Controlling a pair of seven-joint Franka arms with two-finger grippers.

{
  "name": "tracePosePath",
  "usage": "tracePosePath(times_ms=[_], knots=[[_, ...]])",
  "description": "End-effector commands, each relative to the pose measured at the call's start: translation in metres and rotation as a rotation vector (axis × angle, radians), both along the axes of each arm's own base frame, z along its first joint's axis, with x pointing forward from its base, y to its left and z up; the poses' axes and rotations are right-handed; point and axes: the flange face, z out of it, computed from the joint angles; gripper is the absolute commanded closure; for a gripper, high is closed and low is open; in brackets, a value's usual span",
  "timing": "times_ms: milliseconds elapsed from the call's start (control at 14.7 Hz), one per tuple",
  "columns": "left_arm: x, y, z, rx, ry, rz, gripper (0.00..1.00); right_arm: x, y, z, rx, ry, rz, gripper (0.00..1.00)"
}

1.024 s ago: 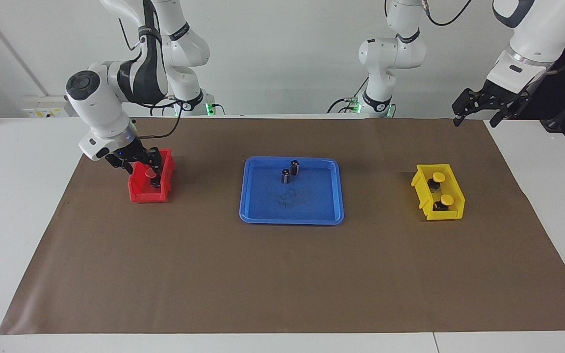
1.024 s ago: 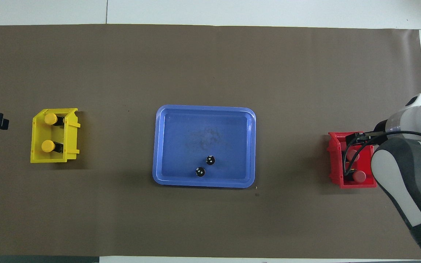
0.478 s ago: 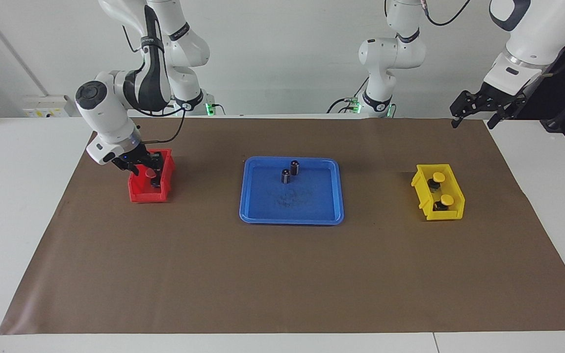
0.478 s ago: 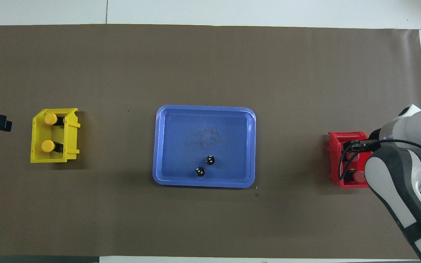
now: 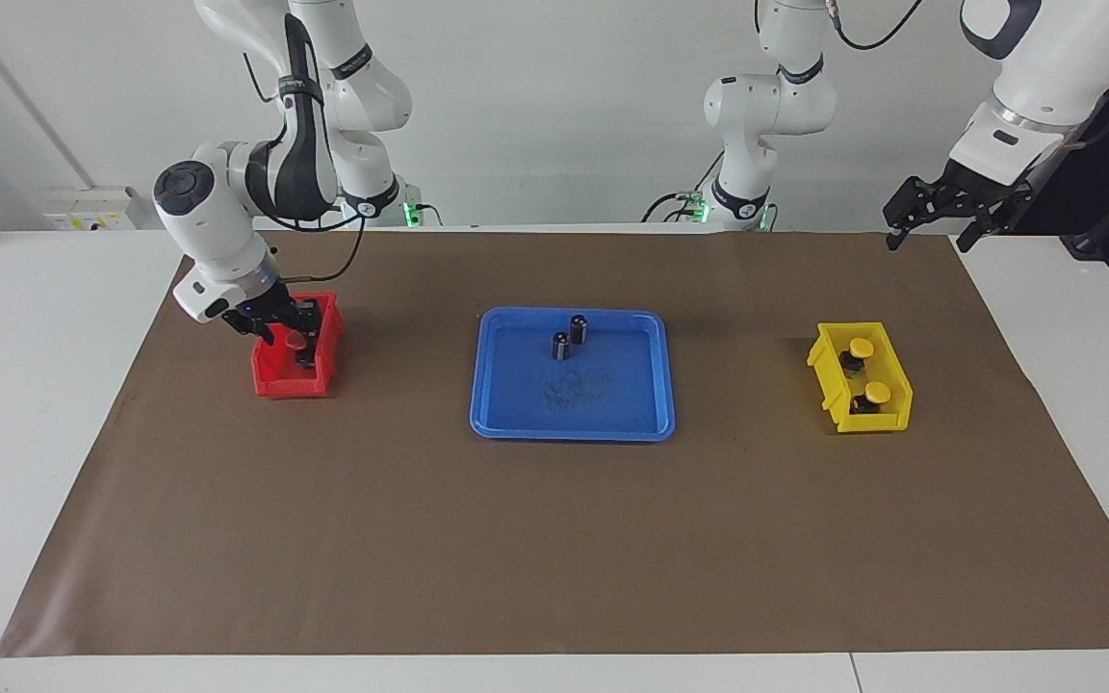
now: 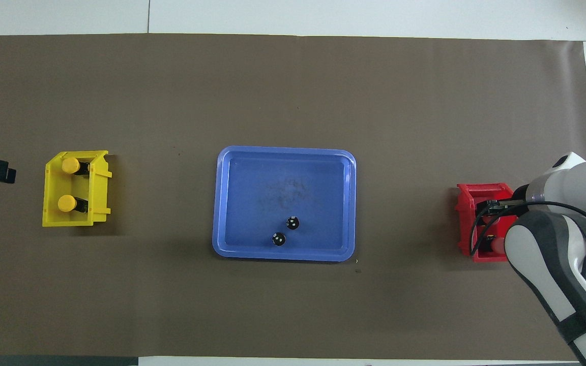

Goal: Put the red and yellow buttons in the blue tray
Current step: 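Reach the right gripper into the red bin and grasp a red button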

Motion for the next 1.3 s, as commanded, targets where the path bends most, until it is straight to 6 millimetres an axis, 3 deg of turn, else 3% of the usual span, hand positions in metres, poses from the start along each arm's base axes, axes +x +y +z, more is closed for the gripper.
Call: tracePosePath(times_ms=[0,478,956,1092,1229], knots=[[-0.0065,0.0033,-0.0003,0.018,-0.019,0.011,0.00,-0.0067,0.0000,-0.0034,0.006,-0.015,0.022,0.32],[-0.0058,0.0032,0.0002,0.018,-0.025,0.009,0.00,-0.0081,-0.0020,-0.0079,0.004,-0.043,0.034,0.33],[-0.0033,0.0031,0.0017,0.017,-0.048,0.029,0.00,-0.0109,-0.0017,-0.0106,0.005,-0.040,0.036,0.44],[-0.0034,0.0030,-0.0005,0.017,-0.044,0.038,0.00,-0.0114,-0.0017,-0.0106,0.005,-0.040,0.036,0.53],[-0.0033,0.0030,-0.0011,0.017,-0.044,0.036,0.00,-0.0108,-0.0003,-0.0106,0.005,-0.040,0.037,0.69]])
